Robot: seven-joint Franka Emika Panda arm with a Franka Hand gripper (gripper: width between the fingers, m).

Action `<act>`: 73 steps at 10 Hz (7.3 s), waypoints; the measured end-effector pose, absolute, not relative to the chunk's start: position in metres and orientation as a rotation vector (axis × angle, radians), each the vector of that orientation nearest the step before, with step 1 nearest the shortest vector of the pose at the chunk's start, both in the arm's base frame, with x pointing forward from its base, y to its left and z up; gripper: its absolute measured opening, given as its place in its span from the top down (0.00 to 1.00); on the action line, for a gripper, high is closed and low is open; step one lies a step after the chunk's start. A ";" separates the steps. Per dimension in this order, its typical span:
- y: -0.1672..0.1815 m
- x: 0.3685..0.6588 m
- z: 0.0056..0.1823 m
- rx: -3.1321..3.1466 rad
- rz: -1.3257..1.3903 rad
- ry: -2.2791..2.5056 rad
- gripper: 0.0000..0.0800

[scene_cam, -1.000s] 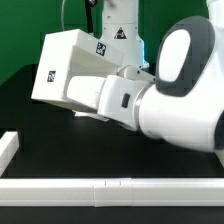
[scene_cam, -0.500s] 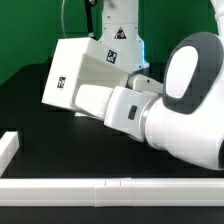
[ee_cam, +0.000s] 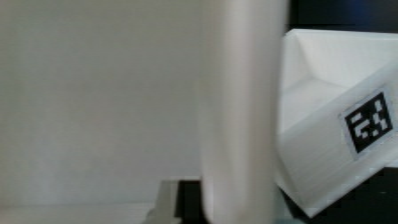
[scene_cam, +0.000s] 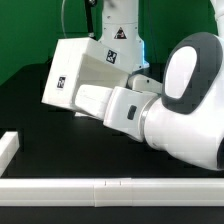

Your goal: Assemble drawer

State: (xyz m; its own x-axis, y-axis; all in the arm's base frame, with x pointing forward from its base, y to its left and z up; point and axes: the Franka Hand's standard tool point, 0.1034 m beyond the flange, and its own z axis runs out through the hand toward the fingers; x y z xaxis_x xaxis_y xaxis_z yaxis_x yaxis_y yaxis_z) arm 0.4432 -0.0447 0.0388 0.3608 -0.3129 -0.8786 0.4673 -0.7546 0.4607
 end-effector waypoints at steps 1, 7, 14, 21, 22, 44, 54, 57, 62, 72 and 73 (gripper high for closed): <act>-0.045 0.443 0.039 1.942 -1.460 0.134 0.96; -0.045 0.443 0.039 1.942 -1.460 0.134 0.22; -0.048 0.464 0.048 1.995 -1.450 0.097 0.19; -0.054 0.539 0.122 2.368 -1.033 0.195 0.19; -0.059 0.541 0.134 2.443 -0.922 0.229 0.19; -0.172 0.453 0.118 3.119 0.130 0.269 0.19; -0.176 0.453 0.097 3.072 0.128 0.263 0.88; -0.176 0.453 0.098 3.072 0.130 0.263 0.95; -0.151 0.483 0.103 3.081 0.161 -0.395 0.95; -0.076 0.517 0.097 2.610 0.075 -1.853 0.95; -0.073 0.517 0.097 2.544 0.070 -1.952 0.95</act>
Offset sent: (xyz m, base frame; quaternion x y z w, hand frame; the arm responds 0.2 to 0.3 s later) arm 0.0000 0.0000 0.0000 0.0000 0.0000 0.0000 1.0000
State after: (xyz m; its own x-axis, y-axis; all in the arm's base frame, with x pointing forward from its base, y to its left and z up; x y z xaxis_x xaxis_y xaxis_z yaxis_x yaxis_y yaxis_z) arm 0.5172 -0.0734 0.0972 0.2590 -0.9659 -0.0053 -0.9630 -0.2578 -0.0786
